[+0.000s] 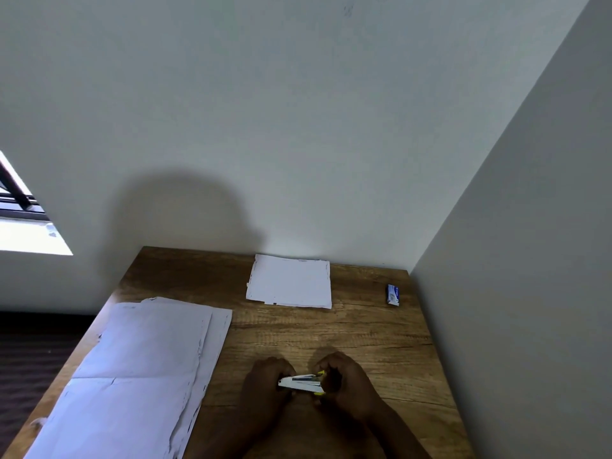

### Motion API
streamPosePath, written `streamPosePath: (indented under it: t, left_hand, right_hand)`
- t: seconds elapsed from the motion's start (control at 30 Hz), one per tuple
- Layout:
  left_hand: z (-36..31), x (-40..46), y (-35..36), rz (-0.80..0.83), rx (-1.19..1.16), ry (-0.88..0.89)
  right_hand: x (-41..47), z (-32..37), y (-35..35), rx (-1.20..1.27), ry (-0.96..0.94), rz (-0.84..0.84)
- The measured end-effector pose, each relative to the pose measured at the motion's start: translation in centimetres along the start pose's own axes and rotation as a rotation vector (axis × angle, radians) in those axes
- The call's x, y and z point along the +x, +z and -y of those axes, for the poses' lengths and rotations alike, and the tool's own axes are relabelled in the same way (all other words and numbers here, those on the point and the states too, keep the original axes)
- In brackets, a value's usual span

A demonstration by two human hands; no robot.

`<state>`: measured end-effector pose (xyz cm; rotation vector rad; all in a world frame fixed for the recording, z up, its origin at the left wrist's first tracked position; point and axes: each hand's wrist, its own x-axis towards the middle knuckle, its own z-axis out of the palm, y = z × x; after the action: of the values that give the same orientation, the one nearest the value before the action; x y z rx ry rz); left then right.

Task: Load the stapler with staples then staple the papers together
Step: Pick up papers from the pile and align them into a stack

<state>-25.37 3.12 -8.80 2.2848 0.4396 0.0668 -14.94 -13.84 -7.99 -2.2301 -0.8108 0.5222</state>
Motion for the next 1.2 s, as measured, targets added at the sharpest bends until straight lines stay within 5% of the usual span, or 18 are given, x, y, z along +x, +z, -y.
streamPosePath:
  t: [0.23, 0.4, 0.63, 0.93, 1.2]
  left_hand:
    - [0.8, 0.6, -1.8, 0.071, 0.003, -0.017]
    - [2.5, 1.0, -7.1, -0.211, -0.184, -0.181]
    - [9.0, -2.5, -14.2, -0.581, -0.102, -0.479]
    - [14.0, -7.9, -15.9, -0.555, 0.053, -0.874]
    - [15.7, -10.1, -15.9, -0.468, 0.034, -0.871]
  right_hand:
    - [1.0, 1.4, 0.0, 0.075, 0.044, -0.016]
    - [2.8, 4.9, 1.3, 0.296, 0.109, -0.02]
    - [4.7, 10.0, 5.0, 0.57, 0.197, 0.247]
    - [5.8, 13.5, 11.7, 0.643, 0.248, 0.484]
    - [6.4, 15.9, 13.6, 0.695, 0.292, 0.51]
